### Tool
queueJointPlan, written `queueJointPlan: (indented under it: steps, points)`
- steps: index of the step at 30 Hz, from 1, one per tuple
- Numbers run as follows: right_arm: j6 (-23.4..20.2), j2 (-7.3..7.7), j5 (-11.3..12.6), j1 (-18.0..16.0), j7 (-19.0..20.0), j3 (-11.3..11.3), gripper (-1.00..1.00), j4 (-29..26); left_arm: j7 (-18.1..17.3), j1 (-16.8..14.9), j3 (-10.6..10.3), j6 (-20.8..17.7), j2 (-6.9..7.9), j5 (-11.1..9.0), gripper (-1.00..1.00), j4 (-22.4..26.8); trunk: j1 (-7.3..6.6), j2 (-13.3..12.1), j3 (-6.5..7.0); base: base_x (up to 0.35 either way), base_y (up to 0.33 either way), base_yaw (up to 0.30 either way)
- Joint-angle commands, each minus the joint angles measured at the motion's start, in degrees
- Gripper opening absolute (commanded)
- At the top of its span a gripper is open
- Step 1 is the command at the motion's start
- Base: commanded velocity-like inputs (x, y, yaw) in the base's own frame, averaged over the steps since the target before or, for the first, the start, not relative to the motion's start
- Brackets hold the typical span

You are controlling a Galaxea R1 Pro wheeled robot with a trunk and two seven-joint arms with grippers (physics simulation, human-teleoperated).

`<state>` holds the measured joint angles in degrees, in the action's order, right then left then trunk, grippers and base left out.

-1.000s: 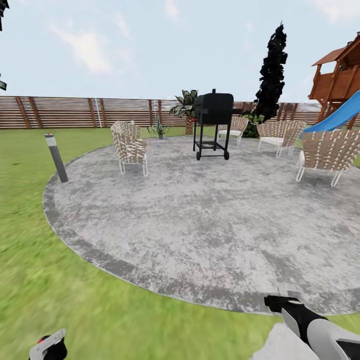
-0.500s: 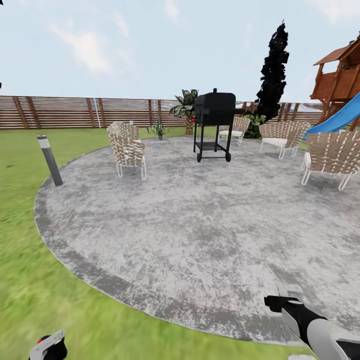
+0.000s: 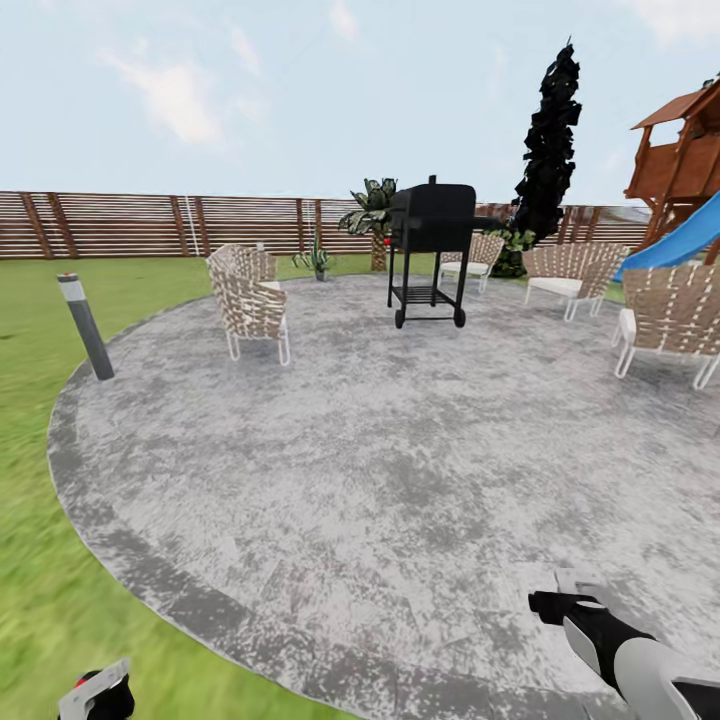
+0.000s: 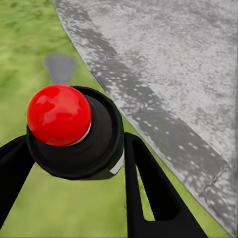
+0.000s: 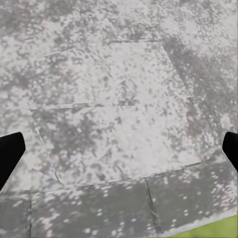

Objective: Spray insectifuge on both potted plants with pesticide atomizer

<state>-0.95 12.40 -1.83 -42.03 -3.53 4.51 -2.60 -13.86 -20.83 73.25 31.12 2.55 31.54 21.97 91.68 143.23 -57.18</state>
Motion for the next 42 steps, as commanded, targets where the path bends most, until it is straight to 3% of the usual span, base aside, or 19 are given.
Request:
queueJointPlan:
  steps: [1,42]
  points:
    - [-0.1,-0.01,-0.19,-0.01,-0.07,0.43,1.0,-0.04,-0.47,-0.07,0.49,0.17,0.0,0.19,-1.0,0.0,0.02,0.02,-0.05,0.338,0.0,0.0]
    - [-0.1,-0.01,-0.19,0.01,-0.07,0.49,1.0,-0.04,-0.47,0.0,0.49,0.18,0.0,0.19,-1.0,0.0,0.02,0.02,-0.05,0.338,0.0,0.0]
